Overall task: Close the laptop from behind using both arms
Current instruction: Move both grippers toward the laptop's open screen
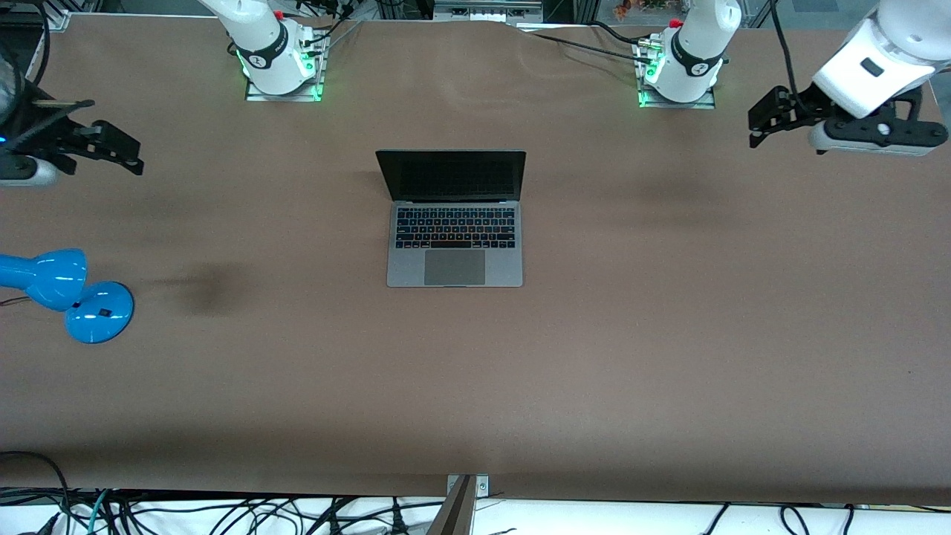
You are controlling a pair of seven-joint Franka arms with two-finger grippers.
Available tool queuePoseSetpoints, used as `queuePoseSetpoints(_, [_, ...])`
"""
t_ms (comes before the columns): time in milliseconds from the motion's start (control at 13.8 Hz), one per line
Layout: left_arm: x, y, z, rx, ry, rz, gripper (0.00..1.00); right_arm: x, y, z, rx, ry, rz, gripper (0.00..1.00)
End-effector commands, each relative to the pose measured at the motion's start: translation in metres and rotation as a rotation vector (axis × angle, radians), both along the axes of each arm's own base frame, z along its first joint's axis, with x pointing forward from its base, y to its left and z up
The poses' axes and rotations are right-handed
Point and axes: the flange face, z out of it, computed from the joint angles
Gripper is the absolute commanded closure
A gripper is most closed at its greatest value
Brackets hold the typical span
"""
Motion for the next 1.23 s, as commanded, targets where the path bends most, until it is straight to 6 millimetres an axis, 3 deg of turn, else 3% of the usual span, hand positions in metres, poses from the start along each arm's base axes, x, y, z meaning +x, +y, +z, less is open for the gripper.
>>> queuePoseSetpoints(0, [-0.002,-0.034,-0.012,-0.01,0.031,-0.045,0.0,-0.012,0.045,-0.006,-0.006,0.031,0.061,0.0])
queuePoseSetpoints(290, [-0.004,-0.098,-0.024,0.005,0.044,0.051,0.0,-0.019,0.102,-0.012,-0.009,0.03,0.155,0.0])
queuePoseSetpoints(435, [-0.009,-0.128,-0.027,-0.029,0.067,0.086,0.0,-0.023,0.135,-0.018,-0.007,0.03,0.21,0.06])
queuePoseSetpoints(580, [-0.014,-0.145,-0.032,-0.084,0.112,0.108,0.0,-0.033,0.168,-0.023,0.03,0.049,0.092,0.06])
queuePoseSetpoints(725, [-0.024,-0.18,-0.05,-0.097,0.169,0.097,0.0,-0.045,0.208,-0.032,0.044,0.081,-0.033,0.02])
queuePoseSetpoints(1016, [-0.039,-0.231,-0.084,-0.06,0.242,0.112,0.0,-0.071,0.266,-0.074,0.01,0.18,-0.058,0.0])
queuePoseSetpoints(1161, [-0.044,-0.25,-0.104,-0.054,0.289,0.096,0.0,-0.083,0.277,-0.105,0.053,0.294,-0.099,0.06])
